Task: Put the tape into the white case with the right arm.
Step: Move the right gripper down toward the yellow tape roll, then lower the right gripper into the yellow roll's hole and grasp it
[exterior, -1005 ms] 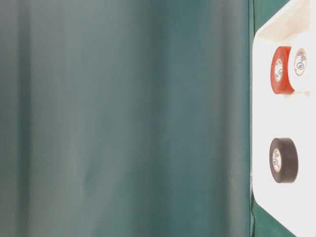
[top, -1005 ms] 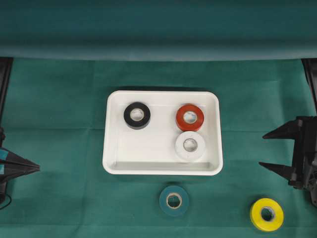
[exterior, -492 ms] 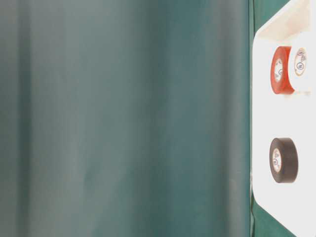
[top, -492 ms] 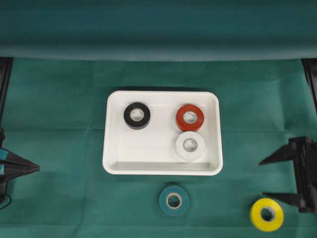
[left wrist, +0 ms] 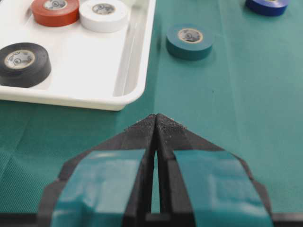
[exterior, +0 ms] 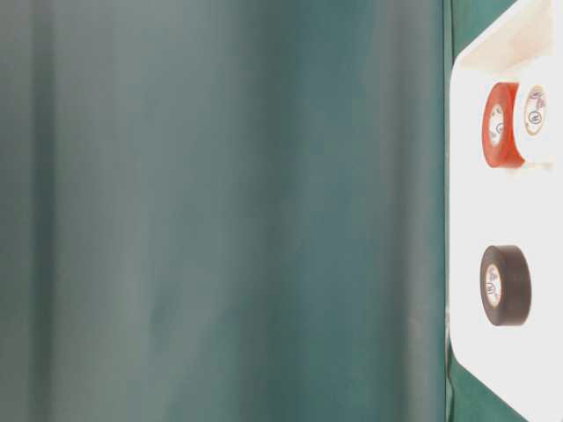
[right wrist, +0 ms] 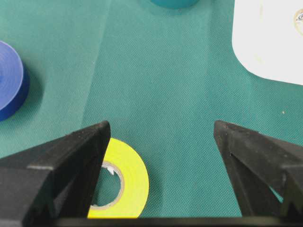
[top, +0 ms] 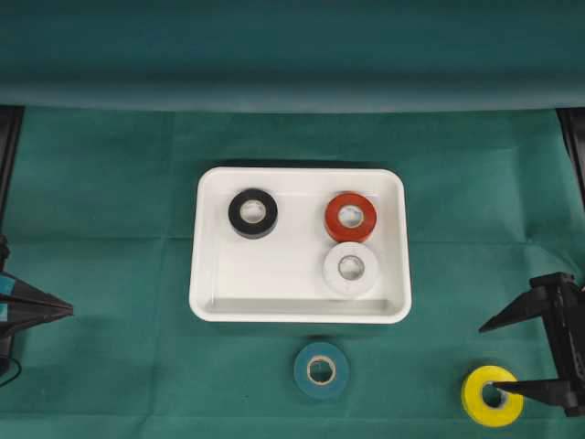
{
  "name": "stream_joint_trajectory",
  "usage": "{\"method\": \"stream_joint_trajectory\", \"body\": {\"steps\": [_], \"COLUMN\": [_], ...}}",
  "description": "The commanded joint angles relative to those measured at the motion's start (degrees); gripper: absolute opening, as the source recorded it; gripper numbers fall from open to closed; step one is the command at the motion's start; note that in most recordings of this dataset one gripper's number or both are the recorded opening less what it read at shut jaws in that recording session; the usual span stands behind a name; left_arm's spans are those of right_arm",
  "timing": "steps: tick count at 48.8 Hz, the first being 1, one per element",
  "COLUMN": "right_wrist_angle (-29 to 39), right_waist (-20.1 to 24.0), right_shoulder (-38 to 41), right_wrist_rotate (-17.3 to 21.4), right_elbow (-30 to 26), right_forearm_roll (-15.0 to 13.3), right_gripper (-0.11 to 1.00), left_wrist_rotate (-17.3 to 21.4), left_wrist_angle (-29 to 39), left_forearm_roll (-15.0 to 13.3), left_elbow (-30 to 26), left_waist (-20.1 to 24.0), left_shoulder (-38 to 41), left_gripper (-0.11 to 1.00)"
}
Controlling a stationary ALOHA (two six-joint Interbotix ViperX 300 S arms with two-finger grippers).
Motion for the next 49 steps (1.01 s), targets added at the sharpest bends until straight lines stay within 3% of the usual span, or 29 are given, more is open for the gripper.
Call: {"method": "stream_joint_trajectory", "body": {"steps": [1,6,14,27,49], "right_wrist_angle": [-0.18,-0.09,2.37,8.61,9.14], "right_waist": [0.09,0.09,0.62,4.13,4.13], "right_shoulder": [1.05,2.81,7.65,12.48,12.66], "right_wrist_rotate": [0.09,0.18,0.09,0.09,0.18], "right_elbow": [-0.88,-1.14,-2.46,-5.36,-5.36], "right_forearm_roll": [0.18,0.7,4.22,7.29,7.56], "right_gripper": [0.63,0.63,0.63,0.63,0.63], "left_wrist_rotate": [0.0,0.0,0.0,0.0,0.0], "left_wrist_angle": [-0.62,-0.62,-0.53,-0.62,-0.62], "left_forearm_roll": [-0.09,-0.09,-0.09,-0.09,-0.09], "left_elbow": [-0.7,-0.7,-0.7,-0.7,-0.7], "left_waist": [0.0,0.0,0.0,0.0,0.0], "left_shoulder": [0.53,0.53,0.53,0.53,0.53], "left_gripper": [0.0,0.0,0.0,0.0,0.0]}}
